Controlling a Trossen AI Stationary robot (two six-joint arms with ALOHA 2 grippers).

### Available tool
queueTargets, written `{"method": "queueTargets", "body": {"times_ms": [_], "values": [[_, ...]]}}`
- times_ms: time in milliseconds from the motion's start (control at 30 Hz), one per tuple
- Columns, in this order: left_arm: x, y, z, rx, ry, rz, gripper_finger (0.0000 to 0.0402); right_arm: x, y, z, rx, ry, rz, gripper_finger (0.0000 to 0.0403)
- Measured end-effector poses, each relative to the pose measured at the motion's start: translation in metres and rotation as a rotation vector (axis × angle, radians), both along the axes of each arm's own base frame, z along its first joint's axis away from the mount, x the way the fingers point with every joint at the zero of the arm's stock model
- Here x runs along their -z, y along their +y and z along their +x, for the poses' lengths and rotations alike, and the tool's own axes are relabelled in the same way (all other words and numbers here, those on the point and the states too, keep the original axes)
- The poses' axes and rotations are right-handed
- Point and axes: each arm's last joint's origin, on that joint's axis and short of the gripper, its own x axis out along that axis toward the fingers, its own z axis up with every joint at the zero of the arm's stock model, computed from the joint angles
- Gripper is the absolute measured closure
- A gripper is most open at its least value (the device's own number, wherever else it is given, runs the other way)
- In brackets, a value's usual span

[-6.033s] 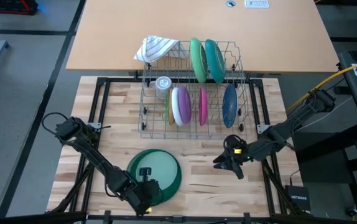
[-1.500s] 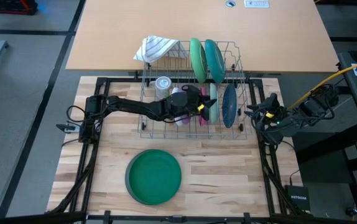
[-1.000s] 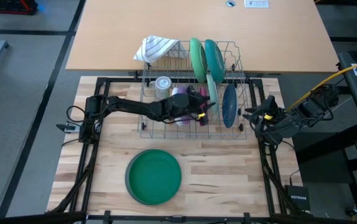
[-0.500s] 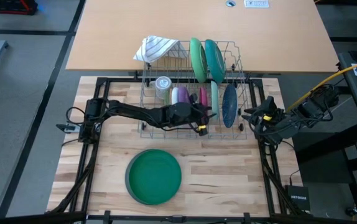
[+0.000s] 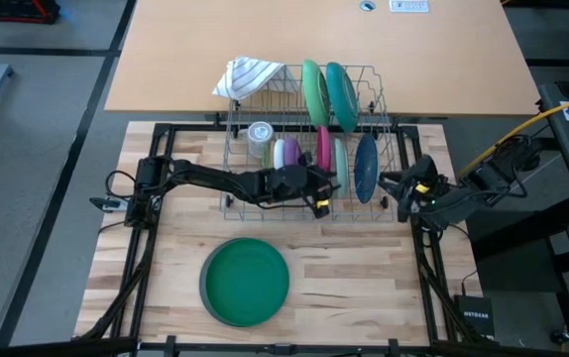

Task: Sort dishes
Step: Put the light green plate in the dishwasher rack, then put the green plate in the dishwasher rack

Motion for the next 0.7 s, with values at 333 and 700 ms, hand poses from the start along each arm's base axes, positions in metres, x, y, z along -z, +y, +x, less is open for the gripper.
{"method": "queueTargets", "body": {"times_ms": [333, 700], "values": [[-0.007, -0.006, -0.002, 0.016, -0.013, 0.006, 0.0243, 0.007, 0.014, 0.021, 0.025, 0.049, -0.113, 0.0267], [-0.017, -0.001, -0.006, -0.041, -0.021, 0.063, 0.0243, 0.008, 0.015, 0.021, -0.010, 0.067, -0.081, 0.0267]]}}
